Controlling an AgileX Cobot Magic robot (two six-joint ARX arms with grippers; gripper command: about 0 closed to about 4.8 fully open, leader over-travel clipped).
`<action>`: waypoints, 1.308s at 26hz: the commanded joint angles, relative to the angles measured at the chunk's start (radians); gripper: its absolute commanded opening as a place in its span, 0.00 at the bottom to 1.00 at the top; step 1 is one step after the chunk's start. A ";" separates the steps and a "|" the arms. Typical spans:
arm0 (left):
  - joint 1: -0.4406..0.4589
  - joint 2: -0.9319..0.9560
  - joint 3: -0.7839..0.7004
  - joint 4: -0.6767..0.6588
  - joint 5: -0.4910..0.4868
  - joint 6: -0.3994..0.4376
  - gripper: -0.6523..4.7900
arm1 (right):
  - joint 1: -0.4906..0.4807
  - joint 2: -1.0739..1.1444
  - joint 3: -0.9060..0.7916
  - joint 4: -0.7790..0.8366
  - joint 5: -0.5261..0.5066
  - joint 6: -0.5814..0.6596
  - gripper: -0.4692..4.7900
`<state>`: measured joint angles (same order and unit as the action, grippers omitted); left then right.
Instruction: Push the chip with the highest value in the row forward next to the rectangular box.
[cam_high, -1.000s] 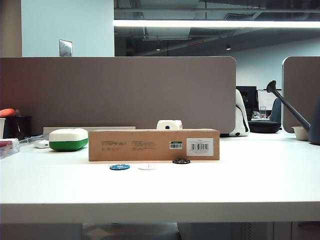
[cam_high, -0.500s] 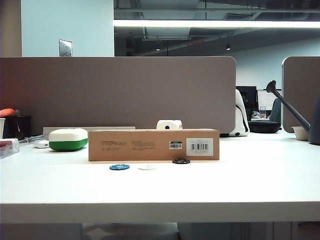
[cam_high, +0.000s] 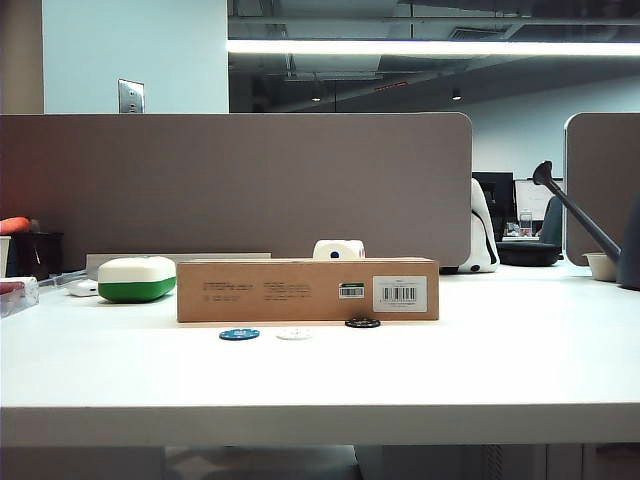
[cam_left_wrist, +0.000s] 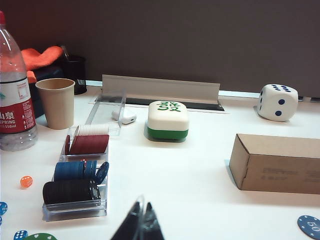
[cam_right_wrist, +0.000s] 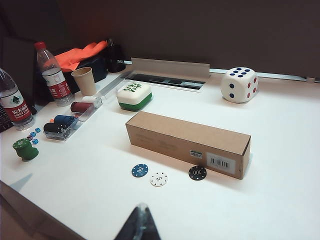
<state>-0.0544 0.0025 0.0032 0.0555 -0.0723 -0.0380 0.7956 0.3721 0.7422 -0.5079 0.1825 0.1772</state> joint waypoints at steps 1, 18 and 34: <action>0.023 0.000 0.004 -0.002 0.013 -0.004 0.11 | 0.000 -0.002 0.004 0.010 -0.001 -0.002 0.07; 0.044 0.000 0.004 -0.028 0.121 0.090 0.11 | 0.000 -0.002 0.004 0.010 -0.001 -0.002 0.07; 0.043 0.000 0.004 0.003 0.053 0.037 0.11 | 0.000 -0.002 0.004 0.010 -0.001 -0.002 0.07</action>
<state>-0.0109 0.0029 0.0029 0.0345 0.0002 0.0189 0.7956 0.3721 0.7422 -0.5110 0.1822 0.1772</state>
